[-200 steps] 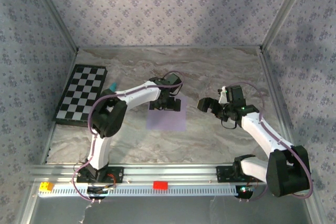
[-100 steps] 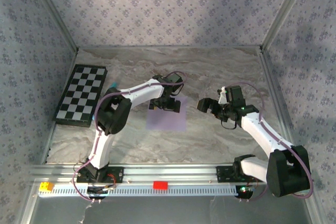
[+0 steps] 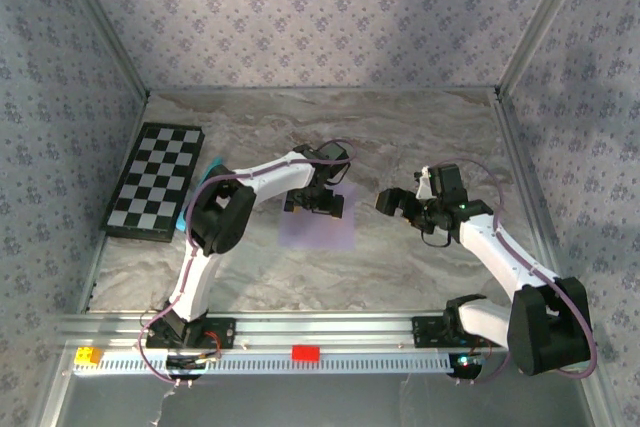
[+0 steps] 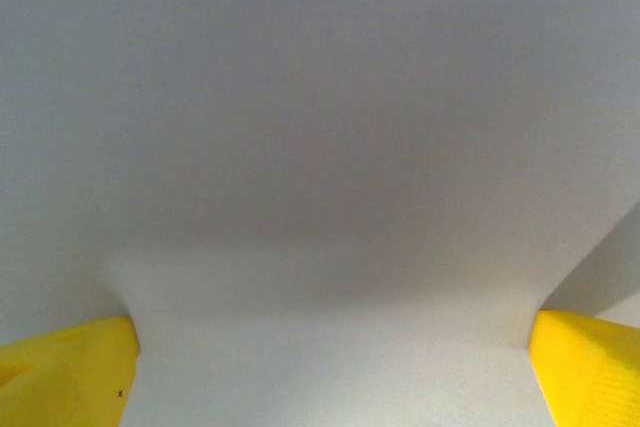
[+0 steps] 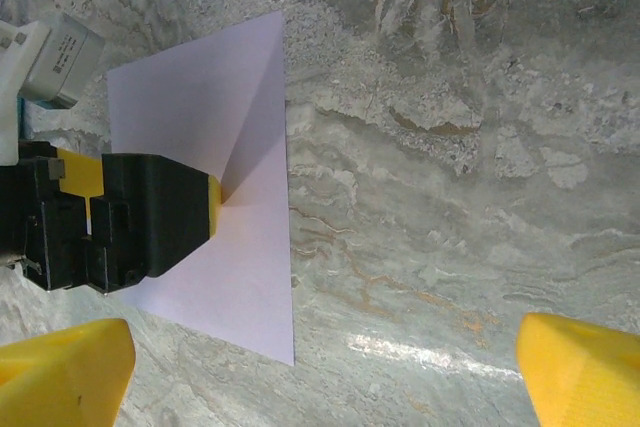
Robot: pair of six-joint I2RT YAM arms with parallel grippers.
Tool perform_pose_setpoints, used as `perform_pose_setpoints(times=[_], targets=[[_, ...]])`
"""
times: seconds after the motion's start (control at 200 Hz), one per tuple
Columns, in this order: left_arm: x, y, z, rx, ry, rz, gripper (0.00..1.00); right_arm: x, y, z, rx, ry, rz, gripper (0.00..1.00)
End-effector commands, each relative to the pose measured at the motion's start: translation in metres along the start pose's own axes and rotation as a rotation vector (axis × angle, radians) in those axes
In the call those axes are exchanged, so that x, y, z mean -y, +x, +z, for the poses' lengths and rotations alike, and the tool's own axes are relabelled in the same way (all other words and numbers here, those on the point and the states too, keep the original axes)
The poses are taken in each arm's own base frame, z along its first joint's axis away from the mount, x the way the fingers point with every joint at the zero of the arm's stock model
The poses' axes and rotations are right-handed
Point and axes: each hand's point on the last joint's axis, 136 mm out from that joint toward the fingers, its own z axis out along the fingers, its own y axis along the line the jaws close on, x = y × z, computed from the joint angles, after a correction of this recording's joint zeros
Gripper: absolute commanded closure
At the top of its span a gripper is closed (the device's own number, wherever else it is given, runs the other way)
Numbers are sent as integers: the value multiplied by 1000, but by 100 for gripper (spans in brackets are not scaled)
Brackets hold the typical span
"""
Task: Fold a paper plane with a square sheet of paper (pick it up from the middle)
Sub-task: First fold the square sheet of paper in half at the center of the table.
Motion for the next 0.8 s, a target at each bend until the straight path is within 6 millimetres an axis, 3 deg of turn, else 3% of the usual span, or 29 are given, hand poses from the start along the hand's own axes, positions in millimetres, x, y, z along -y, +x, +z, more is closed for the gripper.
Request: perform_pose_setpoints(times=[0.0,0.375,0.795], targets=[[-6,14,19,-65,-29,-16,1,3,3,-2,-14,30,15,0],[-5,18,25,-77,-45,-12,2,4,3,-3,-11,40,22,1],[-1,12,15,-40,-23,-14,8,3,3,-5,-5,39,24,1]])
